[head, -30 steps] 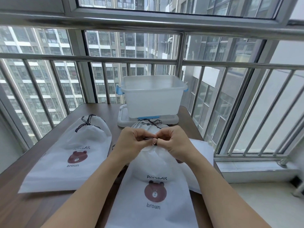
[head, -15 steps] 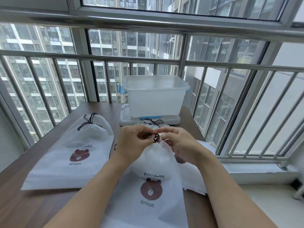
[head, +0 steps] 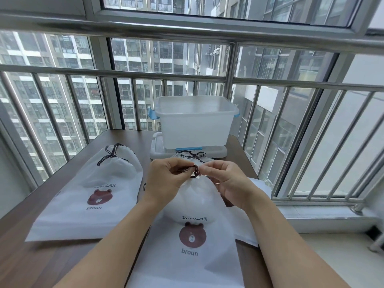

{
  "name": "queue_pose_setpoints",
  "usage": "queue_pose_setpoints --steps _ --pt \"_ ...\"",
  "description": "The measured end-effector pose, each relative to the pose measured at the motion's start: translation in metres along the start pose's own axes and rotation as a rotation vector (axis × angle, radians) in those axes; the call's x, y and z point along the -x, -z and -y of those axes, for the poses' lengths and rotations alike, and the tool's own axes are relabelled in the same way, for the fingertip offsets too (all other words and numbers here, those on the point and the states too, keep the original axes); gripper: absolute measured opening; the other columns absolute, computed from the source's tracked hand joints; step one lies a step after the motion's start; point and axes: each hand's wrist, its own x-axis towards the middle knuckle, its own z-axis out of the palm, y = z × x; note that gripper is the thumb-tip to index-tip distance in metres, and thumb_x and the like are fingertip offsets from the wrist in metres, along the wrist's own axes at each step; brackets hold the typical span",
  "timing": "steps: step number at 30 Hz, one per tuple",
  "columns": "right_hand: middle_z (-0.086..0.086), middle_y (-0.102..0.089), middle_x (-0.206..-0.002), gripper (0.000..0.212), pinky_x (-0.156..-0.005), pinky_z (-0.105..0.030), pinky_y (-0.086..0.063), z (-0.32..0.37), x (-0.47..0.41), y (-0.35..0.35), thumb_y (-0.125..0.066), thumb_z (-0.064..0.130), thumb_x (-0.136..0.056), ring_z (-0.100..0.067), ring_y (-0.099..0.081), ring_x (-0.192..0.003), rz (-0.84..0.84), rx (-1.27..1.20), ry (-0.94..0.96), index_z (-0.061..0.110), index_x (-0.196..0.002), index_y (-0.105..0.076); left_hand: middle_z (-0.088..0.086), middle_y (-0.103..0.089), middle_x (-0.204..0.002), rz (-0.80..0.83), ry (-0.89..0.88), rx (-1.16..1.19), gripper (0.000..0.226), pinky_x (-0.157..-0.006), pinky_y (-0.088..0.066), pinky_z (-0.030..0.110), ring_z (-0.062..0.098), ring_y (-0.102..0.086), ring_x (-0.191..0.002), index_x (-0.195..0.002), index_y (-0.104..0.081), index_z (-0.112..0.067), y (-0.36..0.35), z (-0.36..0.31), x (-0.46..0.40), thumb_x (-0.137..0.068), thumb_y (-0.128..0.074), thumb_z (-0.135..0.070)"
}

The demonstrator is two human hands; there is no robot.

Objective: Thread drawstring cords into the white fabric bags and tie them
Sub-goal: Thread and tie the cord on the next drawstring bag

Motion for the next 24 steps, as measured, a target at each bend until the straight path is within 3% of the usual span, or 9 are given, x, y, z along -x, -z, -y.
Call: queue_pose_setpoints --steps 4,7,9,12,16,19,24 --pt "-0.002 -0.065 -0.069 0.016 -0.046 -0.018 -0.038 -0.001 0.003 -0.005 -0.078 0.017 -0.087 -0.010 -0.053 -0.055 -0.041 0.122 0.040 0.003 -0.091 -0.073 0.004 -0.077 -0.079 0.034 0.026 -0.029 0.013 -0.076 -0.061 0.030 0.021 -0.075 -0.076 -0.087 -0.080 -0.011 0.002 0.002 -0.001 -0.079 -0.080 -0.001" --pt "-0.001 -0.062 -0.067 0.010 -0.052 -0.023 -0.038 -0.001 -0.001 -0.005 -0.073 0.014 -0.091 -0.012 -0.052 -0.056 -0.058 0.089 0.016 0.008 -0.083 -0.071 0.005 -0.077 -0.080 0.065 0.041 -0.010 0.013 -0.077 -0.061 0.031 0.025 -0.075 -0.077 -0.088 -0.080 -0.010 0.002 0.002 -0.002 -0.079 -0.079 -0.001" --pt "-0.004 -0.058 -0.069 0.018 -0.058 -0.028 -0.035 -0.001 -0.007 -0.005 -0.067 0.015 -0.092 -0.013 -0.049 -0.058 -0.108 -0.006 -0.051 0.010 -0.076 -0.069 0.006 -0.077 -0.079 0.073 0.077 0.037 0.015 -0.075 -0.059 0.026 0.022 -0.074 -0.075 -0.088 -0.079 -0.010 0.002 0.001 -0.003 -0.080 -0.078 0.002" --pt "-0.005 -0.056 -0.070 0.023 -0.058 -0.026 -0.037 0.001 -0.008 -0.004 -0.058 0.015 -0.096 -0.013 -0.046 -0.055 -0.103 -0.141 -0.144 0.008 -0.076 -0.066 0.009 -0.077 -0.078 0.078 0.106 0.075 0.015 -0.072 -0.057 0.021 0.018 -0.073 -0.072 -0.088 -0.078 -0.008 0.001 0.000 -0.003 -0.080 -0.076 0.005" --pt "-0.001 -0.056 -0.071 0.023 -0.057 -0.020 -0.037 0.002 -0.002 -0.001 -0.062 0.020 -0.097 -0.009 -0.044 -0.056 0.007 -0.174 -0.137 0.011 -0.078 -0.072 0.009 -0.077 -0.079 0.085 0.101 0.072 0.013 -0.074 -0.059 0.025 0.019 -0.073 -0.074 -0.090 -0.078 -0.006 0.001 0.001 -0.004 -0.082 -0.075 0.004" --pt "0.001 -0.051 -0.068 0.015 -0.059 -0.024 -0.026 0.002 -0.001 -0.001 -0.071 0.024 -0.091 -0.009 -0.038 -0.058 0.074 -0.078 -0.095 0.011 -0.084 -0.074 0.008 -0.077 -0.082 0.083 0.085 0.048 0.014 -0.079 -0.061 0.031 0.022 -0.074 -0.078 -0.092 -0.077 -0.008 0.000 0.005 -0.004 -0.083 -0.075 0.002" --pt "0.002 -0.052 -0.068 0.021 -0.060 -0.025 -0.030 0.002 0.000 0.002 -0.072 0.030 -0.090 -0.010 -0.041 -0.061 0.074 -0.055 -0.063 0.016 -0.076 -0.066 -0.002 -0.077 -0.086 0.077 0.053 0.043 0.025 -0.078 -0.057 0.022 0.014 -0.073 -0.082 -0.098 -0.076 -0.021 0.000 0.005 -0.005 -0.086 -0.072 0.001"
